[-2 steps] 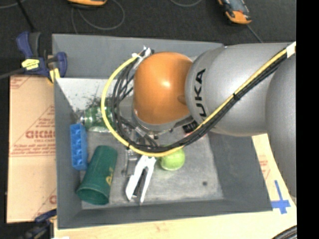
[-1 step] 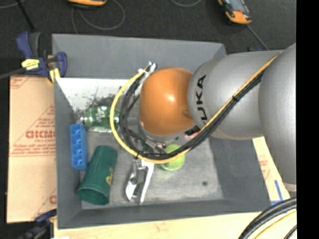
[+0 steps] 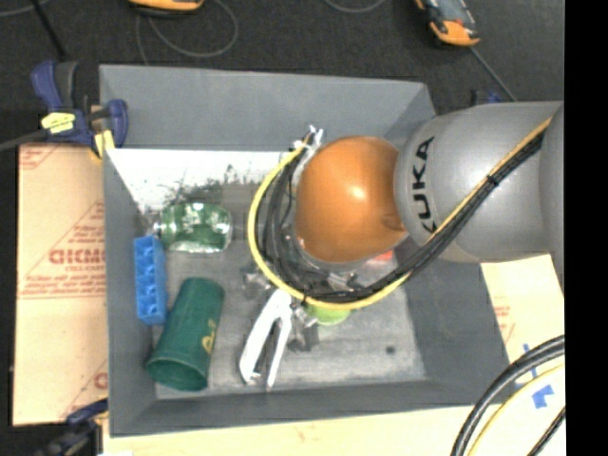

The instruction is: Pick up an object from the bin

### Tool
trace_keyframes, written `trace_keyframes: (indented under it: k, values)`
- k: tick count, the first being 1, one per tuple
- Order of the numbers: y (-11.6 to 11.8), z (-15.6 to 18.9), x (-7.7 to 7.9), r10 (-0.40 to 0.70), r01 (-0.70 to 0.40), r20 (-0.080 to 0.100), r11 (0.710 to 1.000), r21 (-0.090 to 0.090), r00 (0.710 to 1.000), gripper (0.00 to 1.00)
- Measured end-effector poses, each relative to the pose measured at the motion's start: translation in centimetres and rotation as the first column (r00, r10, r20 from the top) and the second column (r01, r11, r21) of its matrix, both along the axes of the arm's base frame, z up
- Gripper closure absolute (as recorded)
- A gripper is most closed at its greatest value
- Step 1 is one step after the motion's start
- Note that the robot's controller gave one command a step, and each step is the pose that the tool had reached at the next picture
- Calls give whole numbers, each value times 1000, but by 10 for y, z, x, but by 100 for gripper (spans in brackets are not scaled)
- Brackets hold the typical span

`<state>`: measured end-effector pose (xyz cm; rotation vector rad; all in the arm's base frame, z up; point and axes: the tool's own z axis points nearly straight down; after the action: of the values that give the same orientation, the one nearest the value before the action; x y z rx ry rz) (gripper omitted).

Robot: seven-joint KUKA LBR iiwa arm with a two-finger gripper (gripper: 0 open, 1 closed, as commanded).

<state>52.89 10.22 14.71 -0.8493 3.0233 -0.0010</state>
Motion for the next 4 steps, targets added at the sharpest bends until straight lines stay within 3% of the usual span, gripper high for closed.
trace_keyframes:
  k: [1,2,3,4]
  values:
    - [5,-5,-27,4,-4,0,1000,2,1000,0]
    - [-10,-52,-6,277,-277,5,961,0,961,0]
    - [-25,-77,23,469,-469,1,883,1,883,100]
    - [-25,-77,23,469,-469,0,883,1,883,100]
